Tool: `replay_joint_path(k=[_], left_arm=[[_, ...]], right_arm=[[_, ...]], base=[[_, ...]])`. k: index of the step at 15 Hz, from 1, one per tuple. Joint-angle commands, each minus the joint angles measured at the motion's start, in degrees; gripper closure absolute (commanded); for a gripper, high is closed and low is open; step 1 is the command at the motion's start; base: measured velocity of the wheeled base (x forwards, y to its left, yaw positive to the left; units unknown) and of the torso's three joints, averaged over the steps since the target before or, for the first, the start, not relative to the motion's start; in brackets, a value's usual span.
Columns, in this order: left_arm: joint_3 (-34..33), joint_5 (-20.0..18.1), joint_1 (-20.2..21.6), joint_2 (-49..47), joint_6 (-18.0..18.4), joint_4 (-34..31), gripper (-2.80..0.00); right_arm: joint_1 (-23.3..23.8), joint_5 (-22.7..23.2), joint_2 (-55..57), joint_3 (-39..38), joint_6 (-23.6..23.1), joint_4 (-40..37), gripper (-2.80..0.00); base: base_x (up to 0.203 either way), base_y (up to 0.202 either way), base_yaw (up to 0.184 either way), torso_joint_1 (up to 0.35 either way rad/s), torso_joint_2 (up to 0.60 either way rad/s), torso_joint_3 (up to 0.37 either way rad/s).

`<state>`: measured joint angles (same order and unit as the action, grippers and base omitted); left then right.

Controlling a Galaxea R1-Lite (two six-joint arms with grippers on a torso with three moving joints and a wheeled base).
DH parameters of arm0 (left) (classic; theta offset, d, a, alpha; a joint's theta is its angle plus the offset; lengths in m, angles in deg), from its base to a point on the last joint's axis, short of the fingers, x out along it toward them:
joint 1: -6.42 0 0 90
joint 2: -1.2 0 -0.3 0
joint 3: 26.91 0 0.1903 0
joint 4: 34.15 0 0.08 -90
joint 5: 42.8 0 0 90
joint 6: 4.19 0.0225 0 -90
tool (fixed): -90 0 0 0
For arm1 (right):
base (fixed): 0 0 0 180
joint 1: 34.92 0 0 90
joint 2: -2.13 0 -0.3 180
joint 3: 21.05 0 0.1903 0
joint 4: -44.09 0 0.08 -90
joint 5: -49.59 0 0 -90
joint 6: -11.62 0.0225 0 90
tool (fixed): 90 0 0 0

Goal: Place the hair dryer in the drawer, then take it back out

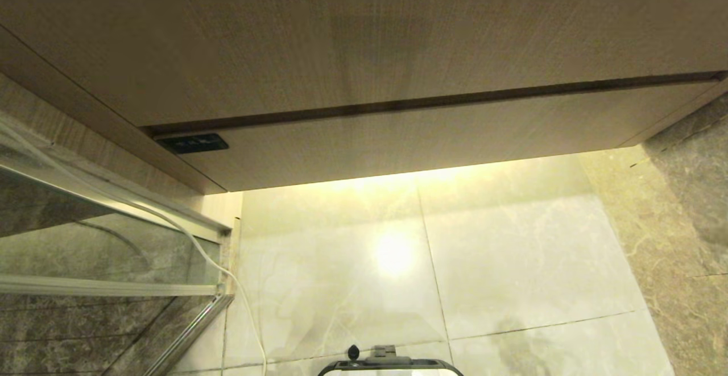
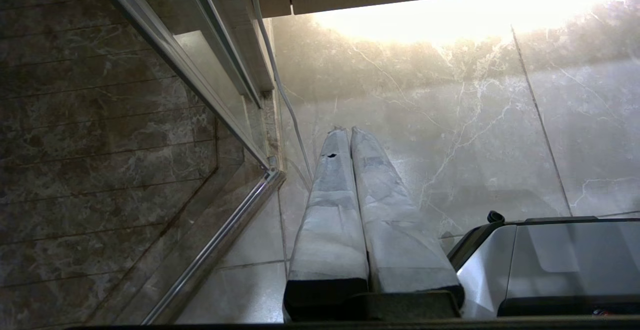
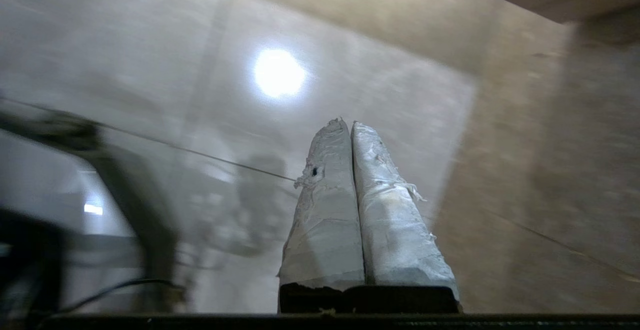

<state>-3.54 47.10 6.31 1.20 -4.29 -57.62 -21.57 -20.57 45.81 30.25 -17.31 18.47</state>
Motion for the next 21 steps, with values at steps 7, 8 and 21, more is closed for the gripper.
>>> replay_joint_path(k=[7, 8, 21], left_arm=[[0.00, 0.01, 0.02, 0.00, 0.01, 0.01, 0.00], [0.00, 0.01, 0.02, 0.00, 0.01, 0.01, 0.00], [0.00, 0.01, 0.02, 0.00, 0.01, 0.01, 0.00]], right_arm=[[-14.91, -7.32, -43.84, -26.16, 15.13, 7.11, 0.00], [-15.28, -10.55, -43.80, -28.55, 16.03, 11.71, 0.00], [-21.88, -18.30, -45.97, -30.22, 24.70, 8.73, 0.00]], base=[[0.000, 0.000, 0.000, 0.000, 0.00, 0.000], [0.000, 0.000, 0.000, 0.000, 0.00, 0.000], [0.000, 0.000, 0.000, 0.000, 0.00, 0.000]])
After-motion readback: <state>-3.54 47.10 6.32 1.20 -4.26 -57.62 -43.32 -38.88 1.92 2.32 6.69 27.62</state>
